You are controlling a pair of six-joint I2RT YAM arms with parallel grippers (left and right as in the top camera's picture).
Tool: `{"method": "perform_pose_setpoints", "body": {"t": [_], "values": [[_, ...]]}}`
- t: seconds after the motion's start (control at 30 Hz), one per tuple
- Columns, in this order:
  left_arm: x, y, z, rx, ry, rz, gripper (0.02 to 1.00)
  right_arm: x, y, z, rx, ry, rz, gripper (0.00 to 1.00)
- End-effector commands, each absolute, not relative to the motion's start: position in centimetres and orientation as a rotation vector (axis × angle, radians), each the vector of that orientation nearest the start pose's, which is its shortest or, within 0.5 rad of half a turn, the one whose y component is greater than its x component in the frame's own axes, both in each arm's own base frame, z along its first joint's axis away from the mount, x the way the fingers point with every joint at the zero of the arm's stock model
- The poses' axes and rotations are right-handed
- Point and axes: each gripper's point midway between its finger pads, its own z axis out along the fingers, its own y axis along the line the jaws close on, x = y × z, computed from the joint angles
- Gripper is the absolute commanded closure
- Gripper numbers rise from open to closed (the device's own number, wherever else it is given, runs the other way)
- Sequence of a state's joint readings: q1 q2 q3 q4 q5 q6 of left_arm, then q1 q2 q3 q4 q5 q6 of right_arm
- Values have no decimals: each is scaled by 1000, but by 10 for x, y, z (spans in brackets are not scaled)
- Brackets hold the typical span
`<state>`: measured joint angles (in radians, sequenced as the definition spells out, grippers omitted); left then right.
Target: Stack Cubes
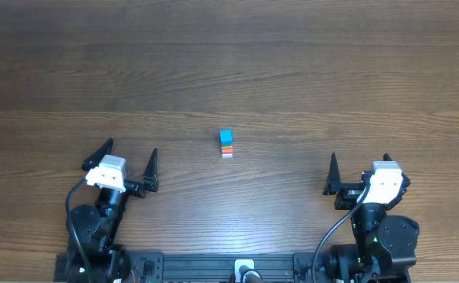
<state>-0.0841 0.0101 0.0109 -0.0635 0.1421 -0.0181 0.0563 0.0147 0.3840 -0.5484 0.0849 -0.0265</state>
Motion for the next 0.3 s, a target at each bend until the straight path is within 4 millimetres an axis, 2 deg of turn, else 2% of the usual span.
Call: {"method": "perform_pose_setpoints", "body": {"t": [0.03,0.3], "values": [[242,-45,159,177,1628,-181,18,205,0,217,-25,1746,-37,7],[242,-45,159,177,1628,-181,18,205,0,217,-25,1746,-37,7]]}}
